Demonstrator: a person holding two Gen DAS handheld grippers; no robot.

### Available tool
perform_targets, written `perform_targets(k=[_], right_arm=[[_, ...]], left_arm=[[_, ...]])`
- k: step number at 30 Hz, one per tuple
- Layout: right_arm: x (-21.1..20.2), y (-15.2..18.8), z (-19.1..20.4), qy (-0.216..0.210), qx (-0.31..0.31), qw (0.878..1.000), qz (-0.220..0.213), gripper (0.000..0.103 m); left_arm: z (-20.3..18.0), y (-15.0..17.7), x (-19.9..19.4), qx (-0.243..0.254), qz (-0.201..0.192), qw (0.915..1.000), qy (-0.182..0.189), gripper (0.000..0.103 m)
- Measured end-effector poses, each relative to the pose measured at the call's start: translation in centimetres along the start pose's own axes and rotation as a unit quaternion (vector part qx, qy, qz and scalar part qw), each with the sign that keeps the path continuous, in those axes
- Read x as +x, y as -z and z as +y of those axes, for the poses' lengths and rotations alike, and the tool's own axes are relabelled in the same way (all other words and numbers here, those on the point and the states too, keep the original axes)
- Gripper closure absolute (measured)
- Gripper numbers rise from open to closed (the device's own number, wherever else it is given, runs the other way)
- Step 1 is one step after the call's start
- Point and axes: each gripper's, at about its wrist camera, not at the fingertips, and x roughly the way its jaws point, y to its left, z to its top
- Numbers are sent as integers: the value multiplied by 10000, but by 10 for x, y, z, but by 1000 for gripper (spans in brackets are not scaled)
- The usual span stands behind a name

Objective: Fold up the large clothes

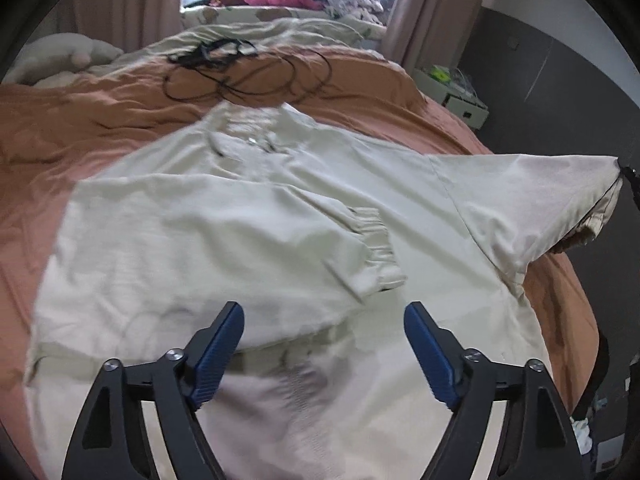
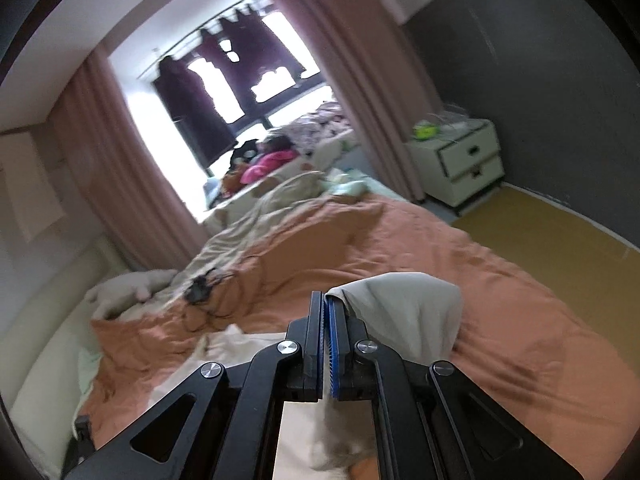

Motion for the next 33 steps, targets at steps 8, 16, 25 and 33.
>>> perform_targets(k=[8, 16, 25, 33], right_arm=[[24, 25, 88, -462, -402, 9977, 300, 100], [60, 72, 155, -910, -846, 9885, 861, 100], [118, 158, 210, -1022, -1196, 9712, 1790, 100], [157, 230, 223, -1230, -548, 9538, 2685, 29]], left_arm=[[59, 7, -50, -384, -267, 9989, -97, 14], [115, 30, -72, -698, -293, 9967, -280, 14], [181, 58, -79, -1314, -237, 9901, -422, 14], [200, 70, -84, -1433, -206, 9885, -437, 14]])
